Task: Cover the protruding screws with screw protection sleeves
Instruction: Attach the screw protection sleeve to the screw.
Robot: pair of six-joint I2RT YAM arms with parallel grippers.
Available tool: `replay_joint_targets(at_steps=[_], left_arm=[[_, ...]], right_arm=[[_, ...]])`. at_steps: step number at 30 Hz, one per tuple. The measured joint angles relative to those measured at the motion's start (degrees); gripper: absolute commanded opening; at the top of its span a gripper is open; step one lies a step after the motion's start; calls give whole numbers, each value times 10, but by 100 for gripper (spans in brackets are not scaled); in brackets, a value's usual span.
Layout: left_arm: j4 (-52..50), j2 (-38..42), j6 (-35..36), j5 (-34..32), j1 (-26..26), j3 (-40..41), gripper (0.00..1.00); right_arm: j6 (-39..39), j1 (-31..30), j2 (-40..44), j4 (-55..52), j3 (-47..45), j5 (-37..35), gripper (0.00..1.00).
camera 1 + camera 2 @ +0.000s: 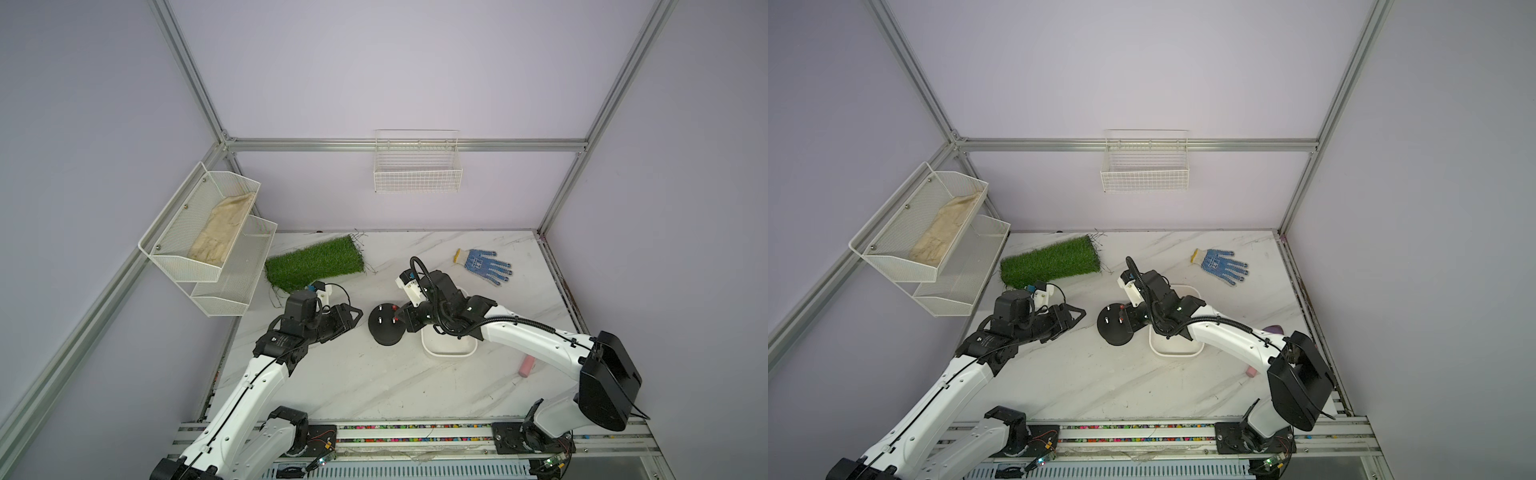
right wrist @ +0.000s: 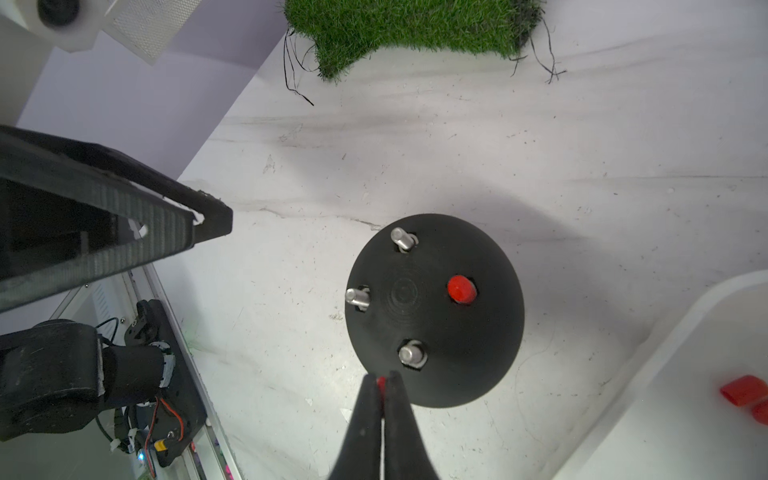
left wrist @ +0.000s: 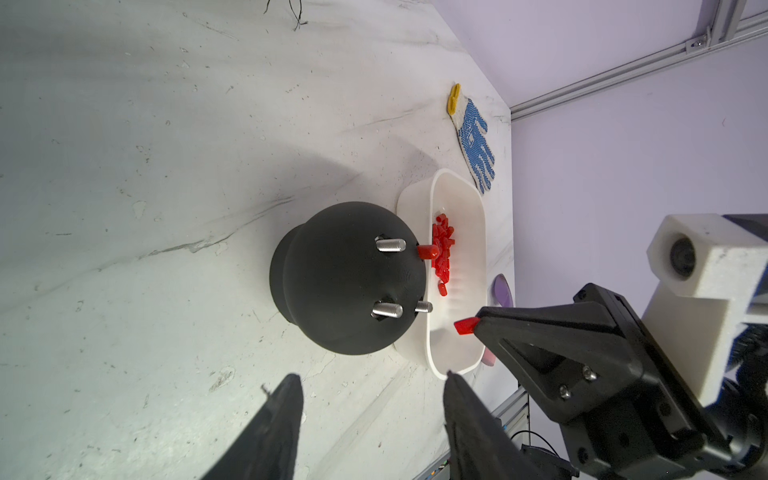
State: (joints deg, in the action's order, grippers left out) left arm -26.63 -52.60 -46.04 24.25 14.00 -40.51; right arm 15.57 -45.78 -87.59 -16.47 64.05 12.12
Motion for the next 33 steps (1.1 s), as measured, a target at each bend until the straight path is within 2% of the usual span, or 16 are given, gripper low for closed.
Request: replay_joint_targets(at_steps=[33], left_arm=[[24,-3,-14,11,0,19,56]], right_arm=[[-5,-9,-28,37,-12,-44,6]])
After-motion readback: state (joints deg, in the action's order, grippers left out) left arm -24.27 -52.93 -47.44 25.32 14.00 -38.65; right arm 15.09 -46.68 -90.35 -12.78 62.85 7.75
